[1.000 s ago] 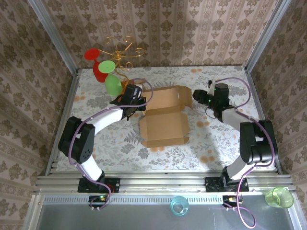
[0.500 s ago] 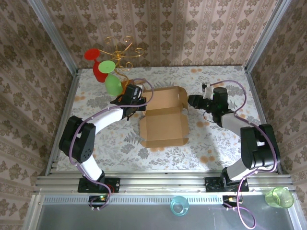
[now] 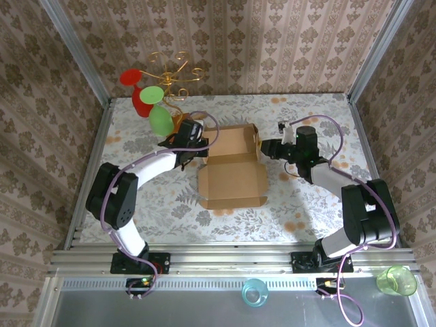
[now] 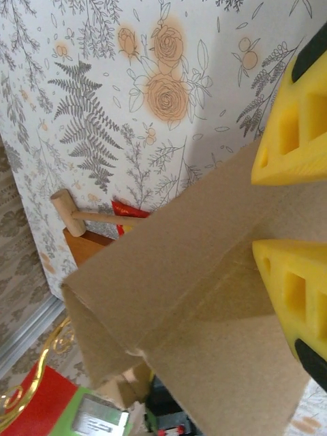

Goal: Fold the paper box

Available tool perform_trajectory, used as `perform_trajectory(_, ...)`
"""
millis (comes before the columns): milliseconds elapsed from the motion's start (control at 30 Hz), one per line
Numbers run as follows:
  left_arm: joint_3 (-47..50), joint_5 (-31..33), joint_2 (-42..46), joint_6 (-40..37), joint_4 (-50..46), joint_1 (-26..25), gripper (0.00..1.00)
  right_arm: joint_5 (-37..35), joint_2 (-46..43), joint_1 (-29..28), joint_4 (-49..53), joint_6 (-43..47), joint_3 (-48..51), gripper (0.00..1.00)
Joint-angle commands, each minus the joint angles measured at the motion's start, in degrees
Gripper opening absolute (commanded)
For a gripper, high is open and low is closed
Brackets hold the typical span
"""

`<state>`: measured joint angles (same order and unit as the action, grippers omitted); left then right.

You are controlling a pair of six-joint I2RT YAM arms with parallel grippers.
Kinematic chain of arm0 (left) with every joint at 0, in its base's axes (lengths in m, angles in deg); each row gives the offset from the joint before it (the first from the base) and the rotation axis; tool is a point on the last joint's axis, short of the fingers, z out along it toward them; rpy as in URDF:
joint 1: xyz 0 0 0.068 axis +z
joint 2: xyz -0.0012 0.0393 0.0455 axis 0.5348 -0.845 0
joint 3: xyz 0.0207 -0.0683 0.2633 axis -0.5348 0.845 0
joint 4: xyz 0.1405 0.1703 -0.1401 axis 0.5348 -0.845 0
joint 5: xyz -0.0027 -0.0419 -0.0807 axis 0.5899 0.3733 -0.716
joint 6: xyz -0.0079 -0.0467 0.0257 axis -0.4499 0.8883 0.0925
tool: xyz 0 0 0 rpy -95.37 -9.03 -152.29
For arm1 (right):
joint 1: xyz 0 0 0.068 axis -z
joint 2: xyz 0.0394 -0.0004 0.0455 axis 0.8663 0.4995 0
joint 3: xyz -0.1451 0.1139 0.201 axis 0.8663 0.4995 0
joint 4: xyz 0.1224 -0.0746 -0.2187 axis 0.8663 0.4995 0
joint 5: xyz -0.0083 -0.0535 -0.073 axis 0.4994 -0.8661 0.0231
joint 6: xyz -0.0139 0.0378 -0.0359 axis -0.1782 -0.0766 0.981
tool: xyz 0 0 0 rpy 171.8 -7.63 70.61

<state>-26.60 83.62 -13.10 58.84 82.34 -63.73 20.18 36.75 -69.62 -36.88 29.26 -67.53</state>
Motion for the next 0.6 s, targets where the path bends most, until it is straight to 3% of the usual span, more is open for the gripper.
perform_trajectory(0,-2.5,-1.0,-1.4,-1.8,-0.5,0.3,0.00,-1.9,-1.1,-1.3,2.7,3.4,0.2,0.27)
perform_trajectory(567,-2.0,2.9,-5.8,-9.7,-0.7,-2.3,0.00,-7.0,8.2,-3.2,4.2,5.5,-2.3,0.29)
